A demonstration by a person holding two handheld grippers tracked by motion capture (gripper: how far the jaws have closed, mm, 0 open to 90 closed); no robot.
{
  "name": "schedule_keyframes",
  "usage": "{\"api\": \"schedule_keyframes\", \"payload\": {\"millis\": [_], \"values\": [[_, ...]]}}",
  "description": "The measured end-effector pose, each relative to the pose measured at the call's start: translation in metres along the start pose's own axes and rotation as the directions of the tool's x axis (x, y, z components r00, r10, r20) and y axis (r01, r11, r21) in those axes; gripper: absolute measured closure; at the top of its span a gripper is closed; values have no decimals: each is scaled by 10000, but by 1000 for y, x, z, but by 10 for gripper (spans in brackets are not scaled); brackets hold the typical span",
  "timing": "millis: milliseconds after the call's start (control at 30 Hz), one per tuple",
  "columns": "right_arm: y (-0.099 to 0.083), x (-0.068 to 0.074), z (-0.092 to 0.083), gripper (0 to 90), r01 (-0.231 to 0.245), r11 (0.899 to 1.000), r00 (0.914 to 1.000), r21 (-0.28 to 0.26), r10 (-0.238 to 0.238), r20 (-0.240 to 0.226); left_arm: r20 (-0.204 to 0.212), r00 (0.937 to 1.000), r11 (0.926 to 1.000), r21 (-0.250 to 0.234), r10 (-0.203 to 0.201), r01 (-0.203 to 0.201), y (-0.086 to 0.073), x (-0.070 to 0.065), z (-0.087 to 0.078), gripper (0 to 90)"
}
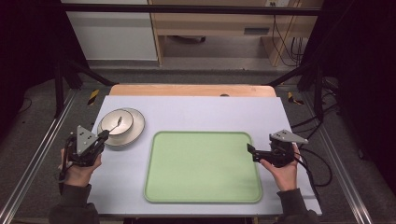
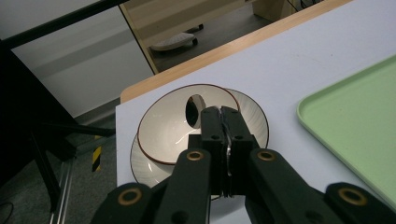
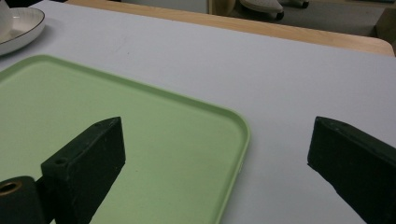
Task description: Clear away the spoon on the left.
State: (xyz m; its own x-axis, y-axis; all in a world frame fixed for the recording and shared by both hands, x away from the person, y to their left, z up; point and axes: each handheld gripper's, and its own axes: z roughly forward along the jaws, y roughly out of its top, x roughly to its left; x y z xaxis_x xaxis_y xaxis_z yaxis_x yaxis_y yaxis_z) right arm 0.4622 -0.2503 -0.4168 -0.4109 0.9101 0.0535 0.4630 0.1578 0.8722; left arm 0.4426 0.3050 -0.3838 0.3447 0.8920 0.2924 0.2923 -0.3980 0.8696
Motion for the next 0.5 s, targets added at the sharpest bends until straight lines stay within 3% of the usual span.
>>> {"api": "schedule_keyframes", "payload": {"millis": [500], "values": [[0,0,-1,42,-14,10000,10000,-5,14,9,72,9994,9987,-404,324,-321,11,-10,-12,888]]}}
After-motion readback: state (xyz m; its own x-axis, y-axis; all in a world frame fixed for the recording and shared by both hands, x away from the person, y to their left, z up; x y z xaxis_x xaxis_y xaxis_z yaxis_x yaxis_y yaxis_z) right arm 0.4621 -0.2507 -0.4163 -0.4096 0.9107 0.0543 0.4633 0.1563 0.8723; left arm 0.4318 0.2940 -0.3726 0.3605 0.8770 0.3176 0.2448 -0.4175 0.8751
